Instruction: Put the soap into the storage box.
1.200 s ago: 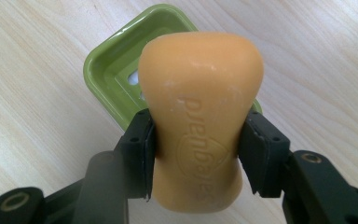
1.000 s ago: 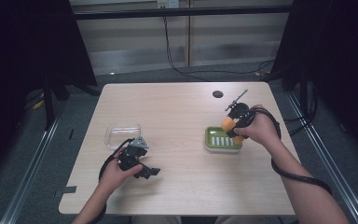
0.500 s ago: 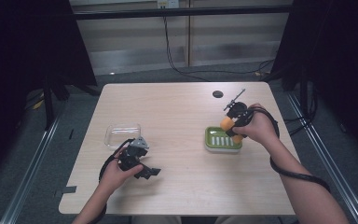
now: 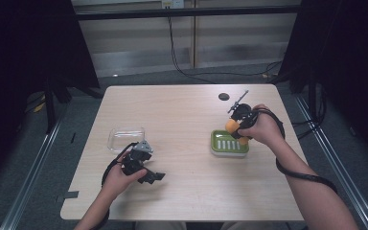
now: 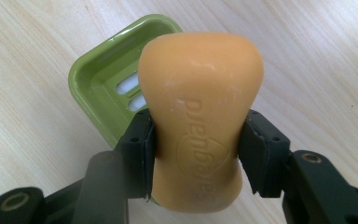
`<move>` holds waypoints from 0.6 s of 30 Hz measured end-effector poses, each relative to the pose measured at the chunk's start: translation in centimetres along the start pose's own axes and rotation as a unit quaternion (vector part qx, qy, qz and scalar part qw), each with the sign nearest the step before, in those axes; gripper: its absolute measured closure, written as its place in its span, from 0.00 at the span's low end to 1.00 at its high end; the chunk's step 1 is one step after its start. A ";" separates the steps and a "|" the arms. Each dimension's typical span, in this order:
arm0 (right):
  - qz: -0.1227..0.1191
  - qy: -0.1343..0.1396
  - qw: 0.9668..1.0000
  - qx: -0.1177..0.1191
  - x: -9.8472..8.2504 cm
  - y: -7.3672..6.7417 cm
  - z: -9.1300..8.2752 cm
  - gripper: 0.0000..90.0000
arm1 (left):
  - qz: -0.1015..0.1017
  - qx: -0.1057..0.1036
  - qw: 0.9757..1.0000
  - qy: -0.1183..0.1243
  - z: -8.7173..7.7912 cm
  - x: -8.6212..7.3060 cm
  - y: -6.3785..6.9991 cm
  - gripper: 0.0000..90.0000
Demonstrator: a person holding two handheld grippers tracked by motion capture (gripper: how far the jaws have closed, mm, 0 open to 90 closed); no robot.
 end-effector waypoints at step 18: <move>-0.022 0.004 1.000 0.000 0.2 -0.1 0.7 0.56 | 0.005 0.000 1.000 -0.004 -0.1 -0.1 -0.1 0.02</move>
Point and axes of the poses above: each handheld gripper's, and its own axes: z roughly forward along the jaws, x roughly out of its top, y roughly to its right, the point moved 7 cm from there along z, roughly forward along the jaws, and after that the axes turned 9 degrees about -y, right-handed, at the moved point
